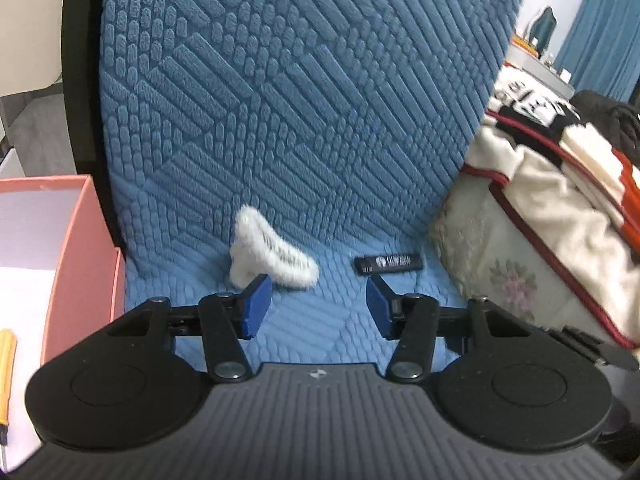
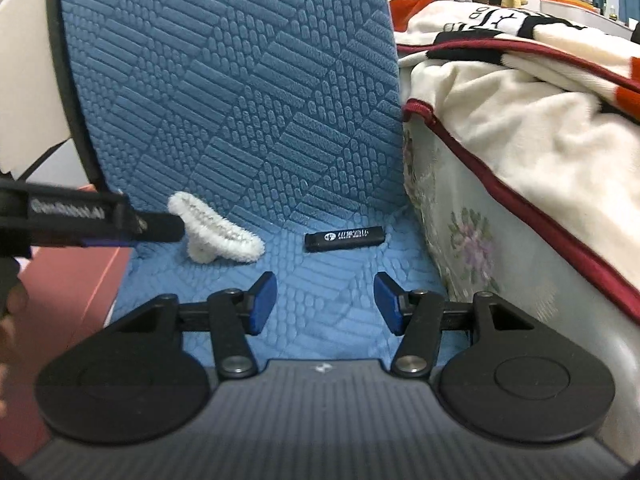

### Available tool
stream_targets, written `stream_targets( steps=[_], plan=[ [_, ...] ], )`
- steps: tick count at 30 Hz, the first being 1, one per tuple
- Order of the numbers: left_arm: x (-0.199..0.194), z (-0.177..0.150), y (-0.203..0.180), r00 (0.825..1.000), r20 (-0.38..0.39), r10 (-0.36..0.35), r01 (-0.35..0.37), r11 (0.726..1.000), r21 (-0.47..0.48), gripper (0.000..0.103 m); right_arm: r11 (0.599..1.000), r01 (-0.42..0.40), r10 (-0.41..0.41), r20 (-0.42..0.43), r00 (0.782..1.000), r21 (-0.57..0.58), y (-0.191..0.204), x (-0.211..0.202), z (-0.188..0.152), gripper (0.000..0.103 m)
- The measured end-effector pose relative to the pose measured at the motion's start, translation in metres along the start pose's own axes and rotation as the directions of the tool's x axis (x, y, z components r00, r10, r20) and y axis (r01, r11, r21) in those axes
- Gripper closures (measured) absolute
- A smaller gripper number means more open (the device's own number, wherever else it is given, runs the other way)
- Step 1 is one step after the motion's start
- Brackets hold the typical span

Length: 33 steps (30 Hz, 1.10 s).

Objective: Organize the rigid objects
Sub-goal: 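Close the left gripper on the white fuzzy toy while the right gripper grasps the black USB stick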

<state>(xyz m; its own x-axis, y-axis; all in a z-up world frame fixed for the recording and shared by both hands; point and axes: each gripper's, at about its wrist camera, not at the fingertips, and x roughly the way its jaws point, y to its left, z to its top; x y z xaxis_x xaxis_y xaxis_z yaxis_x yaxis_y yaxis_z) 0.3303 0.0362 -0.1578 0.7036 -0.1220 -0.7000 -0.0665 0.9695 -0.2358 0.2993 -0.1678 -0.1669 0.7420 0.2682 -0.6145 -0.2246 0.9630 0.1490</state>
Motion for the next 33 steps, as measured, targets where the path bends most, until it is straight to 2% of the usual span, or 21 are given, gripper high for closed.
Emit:
stream_targets(
  steps=[1,4,9,10,11,14,21,29,33],
  plan=[
    [0.003,0.004,0.002,1.0,-0.001,-0.002,0.002,1.0,-0.009,0.053,1.0,-0.001,0.001,-0.005,1.0,-0.006,-0.001,0.005,0.002,0.046],
    [0.01,0.014,0.008,1.0,0.001,-0.008,0.008,0.999,-0.034,0.058,1.0,-0.013,0.013,-0.016,1.0,-0.007,-0.003,0.02,0.01,0.046],
    [0.025,0.027,0.018,0.999,0.005,0.045,-0.045,0.998,-0.043,0.061,1.0,0.0,0.0,-0.031,1.0,0.006,-0.011,0.047,0.023,0.04],
    [0.029,0.029,0.021,0.999,-0.002,0.049,-0.049,0.997,-0.052,0.063,1.0,0.001,-0.001,-0.037,0.999,0.021,-0.014,0.054,0.025,0.037],
    [0.032,0.031,0.024,0.999,-0.01,0.051,-0.052,0.997,-0.064,0.063,0.999,0.006,-0.004,-0.047,0.999,0.044,-0.017,0.061,0.027,0.029],
    [0.039,0.036,0.027,0.998,-0.016,0.065,-0.066,0.996,-0.066,0.063,0.999,0.017,-0.013,-0.077,0.997,0.048,-0.02,0.08,0.032,0.019],
    [0.057,0.039,0.037,0.998,-0.024,0.066,-0.069,0.992,-0.104,0.063,1.0,0.026,-0.027,-0.109,0.994,-0.007,-0.023,0.118,0.038,0.019],
    [0.067,0.037,0.033,0.997,0.003,0.075,-0.075,0.993,-0.086,0.079,0.998,-0.01,0.003,-0.133,0.991,-0.056,-0.022,0.145,0.037,0.019],
    [0.069,0.036,0.033,0.997,-0.002,0.076,-0.076,0.994,-0.078,0.088,0.998,0.0,-0.009,-0.134,0.991,-0.065,-0.021,0.158,0.034,0.017]
  ],
)
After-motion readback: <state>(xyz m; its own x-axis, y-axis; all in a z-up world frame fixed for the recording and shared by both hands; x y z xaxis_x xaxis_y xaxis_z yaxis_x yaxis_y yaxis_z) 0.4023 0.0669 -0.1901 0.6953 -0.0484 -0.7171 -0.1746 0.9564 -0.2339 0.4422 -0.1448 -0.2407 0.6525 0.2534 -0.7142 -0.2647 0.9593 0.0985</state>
